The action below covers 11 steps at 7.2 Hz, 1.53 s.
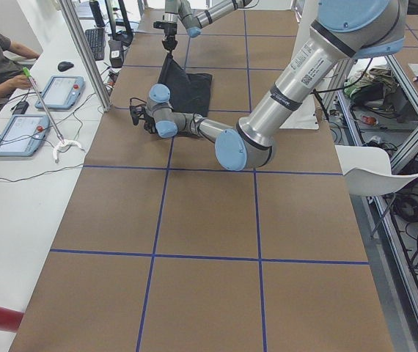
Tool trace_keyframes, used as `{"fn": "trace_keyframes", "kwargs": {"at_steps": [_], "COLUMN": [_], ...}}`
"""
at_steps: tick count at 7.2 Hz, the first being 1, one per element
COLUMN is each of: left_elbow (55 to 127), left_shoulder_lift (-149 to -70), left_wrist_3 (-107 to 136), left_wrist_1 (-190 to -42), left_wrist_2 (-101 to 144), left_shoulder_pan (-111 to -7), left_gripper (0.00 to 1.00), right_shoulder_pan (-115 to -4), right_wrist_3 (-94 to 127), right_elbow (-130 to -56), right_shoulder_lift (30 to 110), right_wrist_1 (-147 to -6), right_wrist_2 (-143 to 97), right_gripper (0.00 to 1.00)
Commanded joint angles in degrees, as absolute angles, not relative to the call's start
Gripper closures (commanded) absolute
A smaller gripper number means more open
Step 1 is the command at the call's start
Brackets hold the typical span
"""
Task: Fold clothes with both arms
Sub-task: 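Lay the hem over the collar and open both grippers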
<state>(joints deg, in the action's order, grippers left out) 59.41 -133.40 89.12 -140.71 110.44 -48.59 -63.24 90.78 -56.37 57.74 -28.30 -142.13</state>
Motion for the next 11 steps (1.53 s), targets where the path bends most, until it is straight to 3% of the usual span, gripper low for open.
{"fn": "trace_keyframes", "kwargs": {"at_steps": [1, 7, 8, 9, 10, 11], "left_elbow": [59.33, 60.12, 60.12, 60.20, 61.60, 61.70], "left_shoulder_lift": [-133.42, -136.14, -136.06, -136.05, -135.97, -135.97], "left_wrist_3": [89.03, 91.32, 90.62, 90.44, 90.44, 90.35], "left_wrist_1": [-140.89, -140.89, -140.89, -140.71, -140.28, -140.19], "left_wrist_2": [110.39, 110.57, 110.57, 110.57, 110.39, 110.56], "left_shoulder_pan": [-48.87, -48.60, -48.69, -48.69, -48.95, -50.00], "left_gripper": [1.00, 1.00, 0.95, 0.01, 0.00, 0.00], "right_shoulder_pan": [-64.07, -62.67, -62.58, -62.49, -62.49, -62.58], "right_wrist_3": [90.79, 90.97, 90.88, 91.23, 91.06, 90.97], "right_elbow": [-55.55, -55.72, -55.72, -55.64, -55.72, -55.72], "right_shoulder_lift": [57.57, 52.30, 52.29, 52.29, 52.47, 52.47], "right_wrist_1": [-28.30, -32.78, -32.78, -32.78, -32.78, -32.78], "right_wrist_2": [-142.12, -141.33, -141.33, -141.33, -141.42, -141.59], "right_gripper": [1.00, 1.00, 0.86, 0.60, 0.01, 0.00]}}
